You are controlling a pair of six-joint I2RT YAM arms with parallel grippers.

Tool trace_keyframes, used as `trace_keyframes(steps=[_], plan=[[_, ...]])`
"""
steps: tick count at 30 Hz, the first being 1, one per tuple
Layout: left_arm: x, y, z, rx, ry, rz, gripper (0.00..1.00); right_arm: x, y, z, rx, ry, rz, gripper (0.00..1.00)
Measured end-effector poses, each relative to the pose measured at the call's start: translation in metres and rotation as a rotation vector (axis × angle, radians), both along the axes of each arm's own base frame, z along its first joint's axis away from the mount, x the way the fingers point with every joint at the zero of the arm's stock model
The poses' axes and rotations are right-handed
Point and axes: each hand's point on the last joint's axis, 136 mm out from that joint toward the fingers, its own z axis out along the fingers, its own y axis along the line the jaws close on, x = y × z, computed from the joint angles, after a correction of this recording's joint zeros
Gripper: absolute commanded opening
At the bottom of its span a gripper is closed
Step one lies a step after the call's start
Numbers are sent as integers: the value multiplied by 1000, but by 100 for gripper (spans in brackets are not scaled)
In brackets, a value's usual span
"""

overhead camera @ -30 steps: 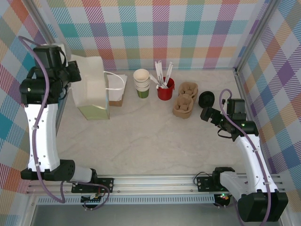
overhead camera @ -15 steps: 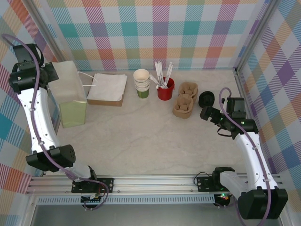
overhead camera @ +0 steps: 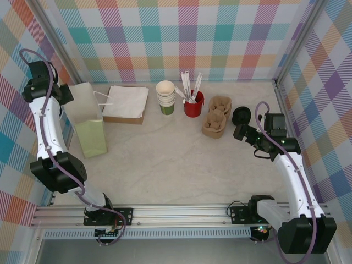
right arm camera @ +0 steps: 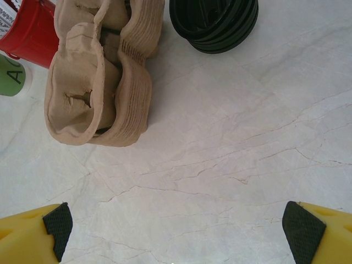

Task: Pack the takeout coffee

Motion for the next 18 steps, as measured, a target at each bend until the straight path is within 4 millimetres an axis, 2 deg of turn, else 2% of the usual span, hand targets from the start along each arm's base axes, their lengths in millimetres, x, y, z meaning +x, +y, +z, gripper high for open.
trace_keyframes(steps=[3, 8, 10, 12, 14, 18], plan=[[2, 1, -6, -4, 15, -5, 30, 0, 0, 0, 1, 0, 1, 100], [2, 1, 1, -5, 4, 1, 43, 0, 0, 0, 1, 1, 1, 100], [3, 1, 13, 2, -22, 3, 50, 0, 0, 2, 1, 0, 0, 100], [3, 1, 30, 14, -56, 0, 68, 0, 0, 6, 1, -6, 1, 100], [2, 0, 48, 21, -99, 5, 78, 1, 0, 9, 1, -10, 0, 100], [-11, -11, 80, 10, -177, 3, 86, -1, 0, 13, 1, -6, 0, 100]])
